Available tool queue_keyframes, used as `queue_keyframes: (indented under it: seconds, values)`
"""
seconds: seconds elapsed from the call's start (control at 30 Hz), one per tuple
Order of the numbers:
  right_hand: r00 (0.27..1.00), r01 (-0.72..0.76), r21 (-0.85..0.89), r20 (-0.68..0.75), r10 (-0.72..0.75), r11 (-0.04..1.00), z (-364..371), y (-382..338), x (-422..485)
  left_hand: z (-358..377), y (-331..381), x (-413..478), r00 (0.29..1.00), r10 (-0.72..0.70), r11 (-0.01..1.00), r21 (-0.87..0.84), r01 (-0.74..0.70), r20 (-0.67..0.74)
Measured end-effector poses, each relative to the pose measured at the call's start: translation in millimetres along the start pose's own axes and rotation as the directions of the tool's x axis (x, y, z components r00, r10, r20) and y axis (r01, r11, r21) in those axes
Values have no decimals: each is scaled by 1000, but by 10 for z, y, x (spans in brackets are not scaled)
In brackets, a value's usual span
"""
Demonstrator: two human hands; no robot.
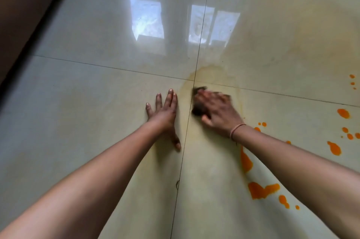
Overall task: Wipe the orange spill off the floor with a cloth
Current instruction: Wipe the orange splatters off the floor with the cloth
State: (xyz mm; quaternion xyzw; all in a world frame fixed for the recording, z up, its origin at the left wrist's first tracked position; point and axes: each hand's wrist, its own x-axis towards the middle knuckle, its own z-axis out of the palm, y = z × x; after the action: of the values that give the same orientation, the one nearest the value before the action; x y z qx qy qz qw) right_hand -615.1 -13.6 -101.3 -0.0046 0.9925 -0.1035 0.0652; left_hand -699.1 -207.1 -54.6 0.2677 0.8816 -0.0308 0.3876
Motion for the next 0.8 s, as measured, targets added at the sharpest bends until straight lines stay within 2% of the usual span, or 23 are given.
queue_keyframes:
  seconds: [0.03,0.07,0.1,0.13,0.17,0.2,0.23,0.27,0.3,0.33,0.37,0.43,0.5,0.57,0.6,0.67,0.7,0.73,0.8]
  values:
    - [969,-231,92,-70,238,968,-16,41,-49,-14,36,-3,1000,-12,1000,10,12,2]
    - [916,-376,154,-87,391,914,-17,-23,-150,-31,71,-6,1000,-24,1000,15,24,-2]
    - [911,-381,163,-103,400,910,5,-134,-310,-44,114,2,999,-33,999,22,33,-12]
    - [959,-264,116,-77,274,957,52,-304,-525,-53,147,13,999,-38,999,31,39,-29]
    - [996,-76,54,-31,78,996,157,-413,-777,-61,173,23,998,-37,998,50,40,-47]
    - [998,70,-12,6,-70,997,232,-388,-947,-68,184,15,998,-35,996,80,40,-60]
    - [992,118,-8,34,-118,993,200,-270,-995,-67,181,-11,998,-29,992,122,37,-64]
    - [999,41,3,-16,-41,999,122,-121,-952,-61,188,-45,998,-13,985,172,24,-64]
    - [987,-132,35,-90,134,991,65,56,-828,-51,179,-73,998,16,979,202,-3,-64]
    - [942,-310,71,-110,317,948,1,244,-753,-12,227,-85,995,72,976,212,-56,-66]
    - [895,-430,96,-91,438,898,-36,358,-721,17,274,-89,988,137,971,208,-119,-74]
    - [858,-495,102,-97,504,863,-43,386,-939,82,499,-93,964,254,956,168,-239,-75]
    - [878,-450,125,-116,464,884,36,297,-1383,173,784,-56,950,306,945,142,-296,-57]
    - [892,-434,125,-78,444,892,44,359,-1616,265,983,-22,954,298,944,158,-291,-22]
    - [872,-475,130,-65,485,870,30,445,-1576,298,1042,-1,958,288,945,167,-283,-7]
    - [757,-630,184,-75,649,755,-57,474,-1309,334,1043,30,961,276,945,179,-273,4]
    - [736,-656,189,-53,675,731,-58,361,-1208,335,1018,37,960,279,944,180,-275,4]
    - [777,-611,179,-53,628,771,18,163,-1211,332,989,36,959,282,943,179,-279,9]
    - [913,-396,148,-38,406,906,192,-354,-1614,313,983,23,958,286,942,174,-285,22]
